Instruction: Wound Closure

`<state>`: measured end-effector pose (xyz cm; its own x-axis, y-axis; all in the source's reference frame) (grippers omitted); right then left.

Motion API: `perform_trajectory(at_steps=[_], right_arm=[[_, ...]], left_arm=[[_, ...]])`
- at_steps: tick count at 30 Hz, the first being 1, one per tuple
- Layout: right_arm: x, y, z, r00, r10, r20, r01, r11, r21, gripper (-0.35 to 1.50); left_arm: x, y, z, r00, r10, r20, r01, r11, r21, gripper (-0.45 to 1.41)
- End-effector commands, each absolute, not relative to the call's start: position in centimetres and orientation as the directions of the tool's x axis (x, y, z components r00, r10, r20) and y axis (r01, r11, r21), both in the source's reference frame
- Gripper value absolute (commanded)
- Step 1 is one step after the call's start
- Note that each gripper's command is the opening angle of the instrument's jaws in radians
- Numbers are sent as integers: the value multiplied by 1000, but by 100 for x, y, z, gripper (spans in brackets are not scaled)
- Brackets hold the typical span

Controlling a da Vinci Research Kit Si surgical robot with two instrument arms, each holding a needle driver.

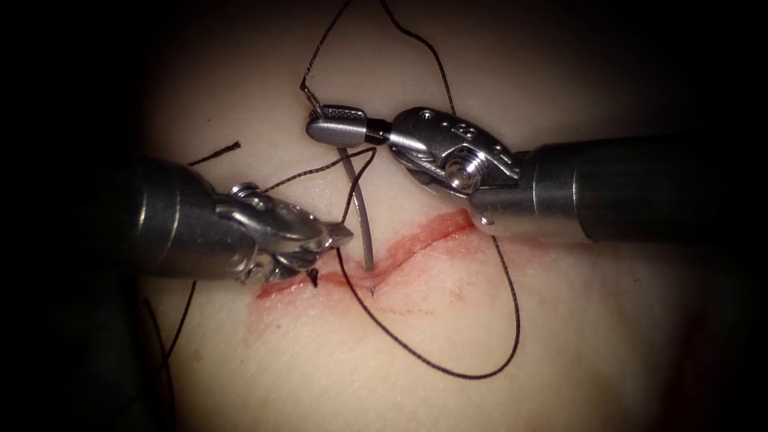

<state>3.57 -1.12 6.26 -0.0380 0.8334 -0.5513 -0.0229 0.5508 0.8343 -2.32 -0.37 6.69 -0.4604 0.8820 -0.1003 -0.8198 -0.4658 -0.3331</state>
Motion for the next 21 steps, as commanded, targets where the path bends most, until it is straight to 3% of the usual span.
perform_trajectory(at_steps=[1,21], right_arm=[[366,-113,628,-41,843,-537,-19,536,844,-35],[365,-148,632,2,952,-306,31,306,952,-35]], left_arm=[[-237,-40,677,-464,881,-91,-820,-466,-332,-45],[-237,-50,687,-485,873,-53,-820,-475,-320,-45]])
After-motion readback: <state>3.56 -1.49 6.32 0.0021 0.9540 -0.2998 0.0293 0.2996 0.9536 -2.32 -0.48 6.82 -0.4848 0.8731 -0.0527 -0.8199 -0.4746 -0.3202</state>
